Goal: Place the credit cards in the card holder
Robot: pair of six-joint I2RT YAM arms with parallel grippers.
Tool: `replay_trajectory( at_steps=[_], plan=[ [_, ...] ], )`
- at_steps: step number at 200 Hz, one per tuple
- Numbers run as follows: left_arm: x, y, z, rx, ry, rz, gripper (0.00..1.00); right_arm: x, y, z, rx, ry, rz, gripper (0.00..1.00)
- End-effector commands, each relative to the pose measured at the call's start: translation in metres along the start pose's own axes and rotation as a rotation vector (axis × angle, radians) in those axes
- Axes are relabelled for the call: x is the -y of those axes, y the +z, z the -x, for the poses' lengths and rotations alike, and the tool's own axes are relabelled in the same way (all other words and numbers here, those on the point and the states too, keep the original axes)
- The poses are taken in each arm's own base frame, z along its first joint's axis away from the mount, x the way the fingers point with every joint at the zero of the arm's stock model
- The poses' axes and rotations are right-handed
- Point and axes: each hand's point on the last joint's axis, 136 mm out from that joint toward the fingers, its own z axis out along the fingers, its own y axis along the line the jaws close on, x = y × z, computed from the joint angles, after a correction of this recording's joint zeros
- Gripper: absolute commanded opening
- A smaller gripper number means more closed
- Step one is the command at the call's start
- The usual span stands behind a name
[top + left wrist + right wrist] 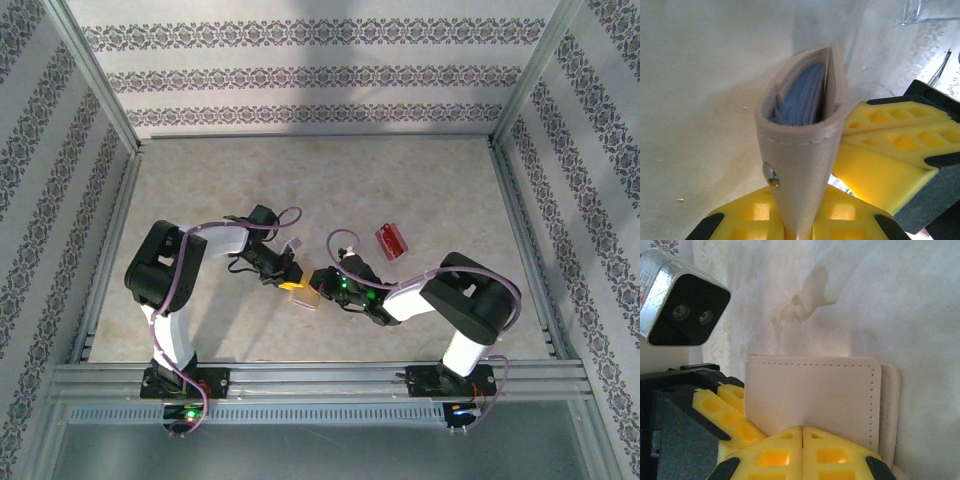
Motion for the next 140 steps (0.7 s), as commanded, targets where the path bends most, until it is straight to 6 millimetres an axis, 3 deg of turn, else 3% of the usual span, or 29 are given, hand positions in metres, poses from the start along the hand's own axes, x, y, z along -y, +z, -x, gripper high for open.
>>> replay_trajectory(
  at_steps=[1, 94, 116, 140],
  plan=[
    [-0.010, 0.014, -0.006, -0.019, -0.012, 0.040, 0.04, 0.000, -0.007, -0.016, -0.057, -0.029, -0.020, 0.00],
    [-0.013, 0.012, -0.006, -0.020, -0.004, 0.062, 0.04, -0.007, -0.022, -0.006, -0.046, -0.049, -0.033, 0.00],
    [-0.012, 0.011, -0.004, -0.015, 0.002, 0.069, 0.06, -0.006, -0.044, -0.001, -0.048, -0.128, -0.172, 0.16],
    [-0.013, 0.012, -0.004, -0.017, 0.002, 0.071, 0.06, -0.003, -0.069, 0.007, -0.037, -0.185, -0.294, 0.22]
  ],
)
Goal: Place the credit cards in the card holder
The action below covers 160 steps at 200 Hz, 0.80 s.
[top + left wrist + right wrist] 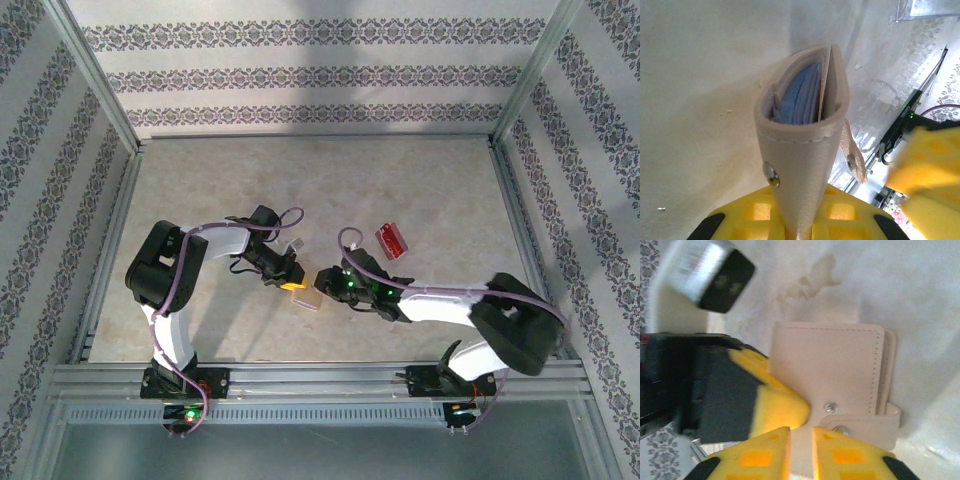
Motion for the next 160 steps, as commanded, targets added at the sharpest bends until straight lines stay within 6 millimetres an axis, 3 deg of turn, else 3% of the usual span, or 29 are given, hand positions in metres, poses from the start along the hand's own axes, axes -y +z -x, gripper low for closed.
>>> replay_trajectory(
  at_steps=[1, 34, 80, 160],
  plan=[
    [-0.017, 0.009, -0.004, -0.015, -0.010, 0.079, 0.06, 0.021, -0.025, 0.005, -0.001, -0.083, -0.194, 0.22],
    [-0.016, 0.009, -0.003, -0.016, -0.010, 0.078, 0.07, 0.030, -0.026, 0.001, -0.048, -0.096, -0.279, 0.26],
    [-0.016, 0.009, -0.004, -0.016, -0.005, 0.081, 0.07, 0.017, -0.010, -0.001, -0.081, -0.113, -0.301, 0.28],
    [-0.015, 0.008, -0.004, -0.014, -0.003, 0.079, 0.07, 0.015, 0.003, -0.005, -0.113, -0.121, -0.339, 0.29]
  ],
)
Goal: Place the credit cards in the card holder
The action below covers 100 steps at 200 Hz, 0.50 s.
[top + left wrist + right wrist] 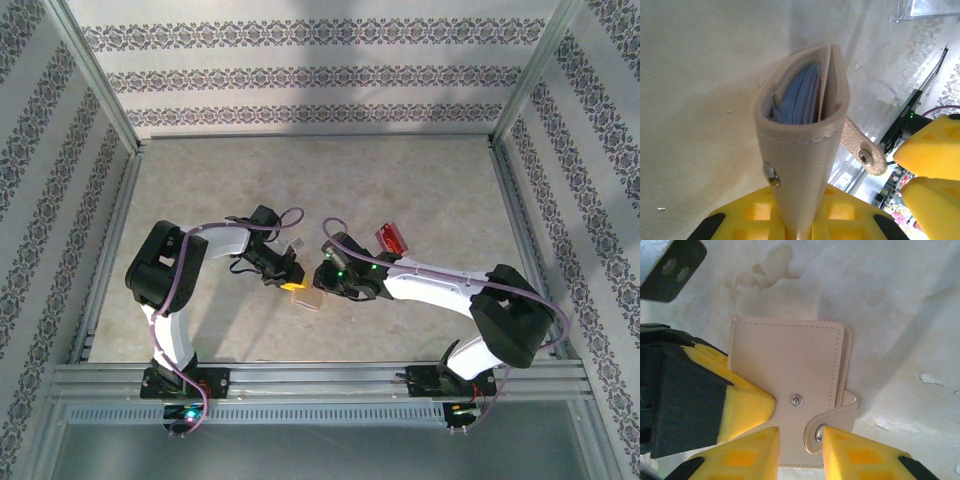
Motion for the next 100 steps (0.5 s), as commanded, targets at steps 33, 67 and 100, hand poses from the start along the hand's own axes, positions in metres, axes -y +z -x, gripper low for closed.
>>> replay_trajectory(
  at_steps=[33, 67, 100],
  plan=[
    [-0.0165, 0.0086, -0.0044, -0.016, -0.006, 0.082, 0.07, 0.0022, 0.0063, -0.0063, -0.024, -0.023, -0.041, 0.20],
    [-0.0164, 0.0088, -0.0047, -0.017, -0.007, 0.082, 0.07, 0.0048, 0.0036, -0.0056, -0.015, -0.025, -0.049, 0.10],
    [-0.0167, 0.0090, -0.0042, -0.017, -0.007, 0.082, 0.07, 0.0045, 0.0031, -0.0051, -0.011, -0.026, -0.042, 0.00]
  ],
)
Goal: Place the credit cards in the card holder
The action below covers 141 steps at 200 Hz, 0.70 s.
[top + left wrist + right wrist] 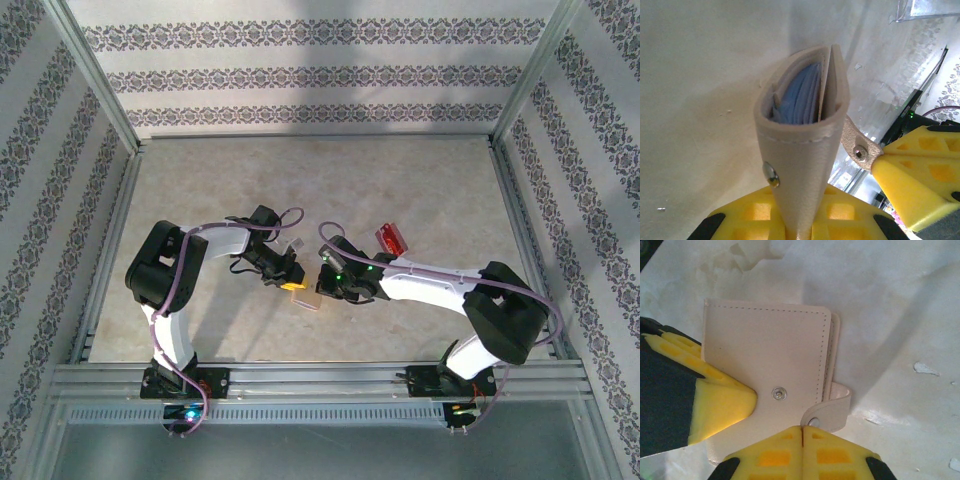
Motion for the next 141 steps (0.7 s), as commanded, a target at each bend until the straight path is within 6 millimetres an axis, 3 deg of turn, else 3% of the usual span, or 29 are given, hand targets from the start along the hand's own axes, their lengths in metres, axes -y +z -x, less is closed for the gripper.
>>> replay_trajectory(
  at_steps=[1, 57, 141],
  plan=[
    [-0.017, 0.009, -0.005, -0.018, -0.008, 0.082, 0.07, -0.004, -0.004, 0.003, 0.018, -0.019, 0.000, 0.00],
    [-0.016, 0.009, -0.005, -0.017, -0.005, 0.081, 0.07, -0.020, -0.001, 0.006, 0.013, -0.037, 0.089, 0.00],
    [-0.013, 0.008, -0.004, -0.013, -0.001, 0.072, 0.07, -0.026, 0.017, 0.004, -0.036, -0.043, 0.096, 0.00]
  ],
)
